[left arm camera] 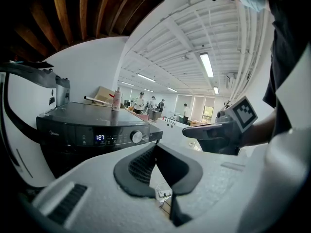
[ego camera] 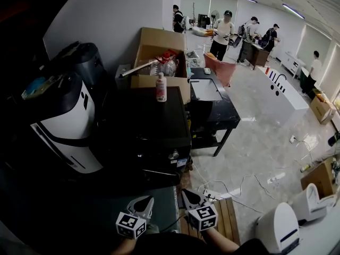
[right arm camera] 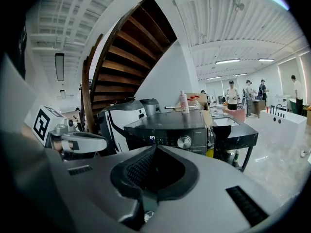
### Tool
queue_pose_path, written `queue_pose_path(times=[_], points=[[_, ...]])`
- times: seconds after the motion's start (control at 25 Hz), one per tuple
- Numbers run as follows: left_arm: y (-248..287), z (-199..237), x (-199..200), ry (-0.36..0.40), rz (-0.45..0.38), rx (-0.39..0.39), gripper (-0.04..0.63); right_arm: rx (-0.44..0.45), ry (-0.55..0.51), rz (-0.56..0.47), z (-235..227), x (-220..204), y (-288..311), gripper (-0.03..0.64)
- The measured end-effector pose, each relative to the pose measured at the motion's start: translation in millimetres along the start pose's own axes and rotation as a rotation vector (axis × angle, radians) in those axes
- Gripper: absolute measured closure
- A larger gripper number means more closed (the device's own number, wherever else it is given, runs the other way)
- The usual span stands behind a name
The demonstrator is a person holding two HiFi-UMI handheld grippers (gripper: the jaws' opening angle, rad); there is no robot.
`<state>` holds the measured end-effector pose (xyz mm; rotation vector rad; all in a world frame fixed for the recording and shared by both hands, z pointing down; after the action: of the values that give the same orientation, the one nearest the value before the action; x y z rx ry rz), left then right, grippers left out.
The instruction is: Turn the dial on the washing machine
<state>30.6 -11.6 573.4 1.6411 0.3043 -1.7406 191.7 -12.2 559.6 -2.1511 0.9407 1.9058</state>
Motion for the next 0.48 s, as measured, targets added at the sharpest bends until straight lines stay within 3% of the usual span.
queue_pose_path(times=[0.48], points=[[-4.8, -6.5, -1.8, 0.004, 0.001, 0.013, 0.586, 0.0, -0.005, 0.001, -0.6, -3.4, -7.7, 0.617]])
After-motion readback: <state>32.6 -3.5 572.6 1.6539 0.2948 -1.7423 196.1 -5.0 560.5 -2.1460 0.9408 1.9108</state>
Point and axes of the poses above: the fingertips, and each gripper's own axes: y forward along the fingers, z to its left, x out of its top, the point moved 3 cm from there along -y, backward along the fingers, and after that the axes turned 7 degrees about x, right-handed, at the moved point
